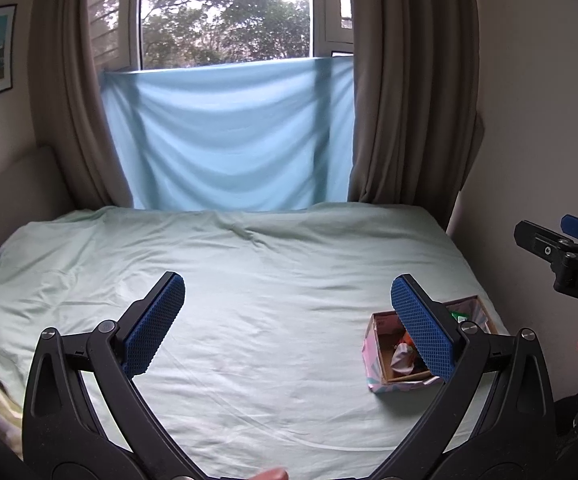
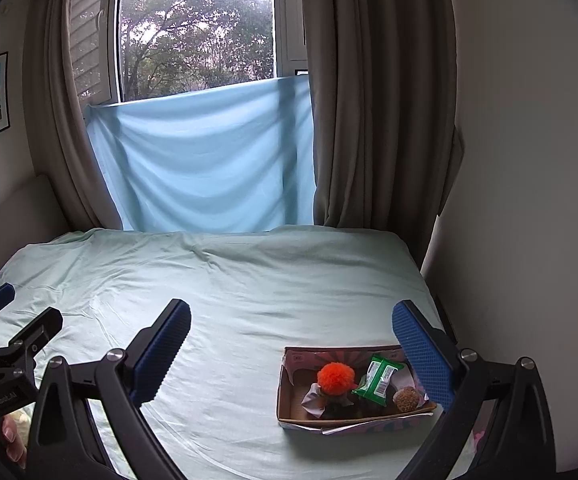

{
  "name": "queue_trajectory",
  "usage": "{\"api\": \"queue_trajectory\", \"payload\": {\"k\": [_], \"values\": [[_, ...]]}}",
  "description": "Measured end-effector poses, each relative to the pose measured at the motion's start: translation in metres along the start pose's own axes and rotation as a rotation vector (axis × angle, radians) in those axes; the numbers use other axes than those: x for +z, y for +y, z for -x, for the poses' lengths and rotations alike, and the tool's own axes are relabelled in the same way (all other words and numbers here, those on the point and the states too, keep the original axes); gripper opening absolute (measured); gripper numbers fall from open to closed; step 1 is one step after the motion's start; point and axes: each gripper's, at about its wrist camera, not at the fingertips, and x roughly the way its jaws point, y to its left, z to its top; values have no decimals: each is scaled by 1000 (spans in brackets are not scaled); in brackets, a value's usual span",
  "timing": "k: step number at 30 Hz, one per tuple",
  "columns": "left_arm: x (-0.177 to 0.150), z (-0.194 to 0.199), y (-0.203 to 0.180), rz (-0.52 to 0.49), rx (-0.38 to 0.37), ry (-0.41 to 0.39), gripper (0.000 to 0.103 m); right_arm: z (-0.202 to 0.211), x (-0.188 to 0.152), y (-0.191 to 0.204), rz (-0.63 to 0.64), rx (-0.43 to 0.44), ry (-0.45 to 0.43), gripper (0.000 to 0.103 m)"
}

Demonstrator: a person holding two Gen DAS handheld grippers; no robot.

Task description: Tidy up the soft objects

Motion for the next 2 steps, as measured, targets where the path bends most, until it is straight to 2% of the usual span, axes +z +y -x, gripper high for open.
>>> {"api": "queue_trajectory", "payload": {"k": [2], "values": [[1, -2, 1, -1, -4, 5, 103, -1, 1, 2, 4, 0, 5, 100]]}}
